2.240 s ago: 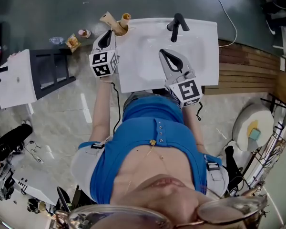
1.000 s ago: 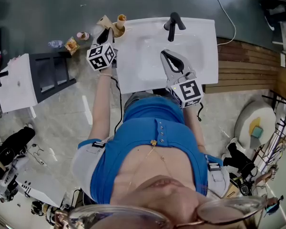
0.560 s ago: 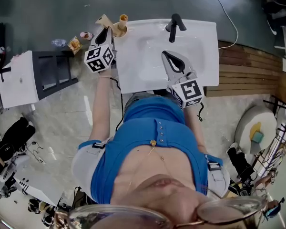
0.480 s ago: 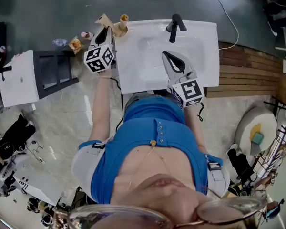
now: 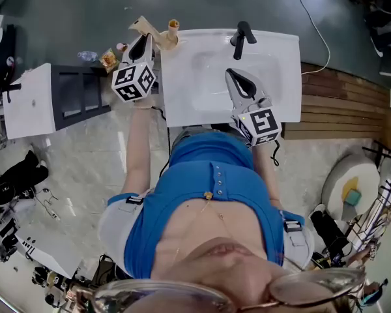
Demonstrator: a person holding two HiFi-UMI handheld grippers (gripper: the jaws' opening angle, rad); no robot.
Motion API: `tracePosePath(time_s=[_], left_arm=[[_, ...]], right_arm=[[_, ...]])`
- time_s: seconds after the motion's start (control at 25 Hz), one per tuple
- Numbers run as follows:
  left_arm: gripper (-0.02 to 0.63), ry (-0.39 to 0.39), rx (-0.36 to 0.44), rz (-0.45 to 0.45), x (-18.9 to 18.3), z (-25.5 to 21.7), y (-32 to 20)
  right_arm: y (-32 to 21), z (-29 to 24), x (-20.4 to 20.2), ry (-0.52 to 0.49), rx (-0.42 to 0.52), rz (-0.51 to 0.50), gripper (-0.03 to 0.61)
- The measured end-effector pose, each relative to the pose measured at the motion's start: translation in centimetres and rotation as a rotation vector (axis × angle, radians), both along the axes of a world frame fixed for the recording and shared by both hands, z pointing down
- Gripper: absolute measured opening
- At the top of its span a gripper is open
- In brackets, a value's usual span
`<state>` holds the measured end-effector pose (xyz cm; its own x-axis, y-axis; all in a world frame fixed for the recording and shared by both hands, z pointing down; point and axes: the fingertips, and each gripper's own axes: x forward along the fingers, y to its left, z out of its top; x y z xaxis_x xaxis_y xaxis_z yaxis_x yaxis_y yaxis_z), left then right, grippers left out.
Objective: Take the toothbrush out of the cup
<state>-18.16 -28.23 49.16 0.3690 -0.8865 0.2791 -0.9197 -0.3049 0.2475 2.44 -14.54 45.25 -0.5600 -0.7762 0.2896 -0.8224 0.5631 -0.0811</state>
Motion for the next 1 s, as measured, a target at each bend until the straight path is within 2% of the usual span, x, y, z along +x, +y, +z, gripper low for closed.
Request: tracePosePath(time_s=[0.4,1.0], left_arm=[[0.031,0.014,-0.013,-0.005,-0.2,-0.4,2.1],[0.028,0.019,-0.126,-0.001,-0.5,3.3,6.0]], right_arm=[[0.0,-0.1,-0.2,-0.004,0.006,-0.032,0.002],[0.0,0.3,-2.4,-0.004,-0.008,-0.106,0.002]])
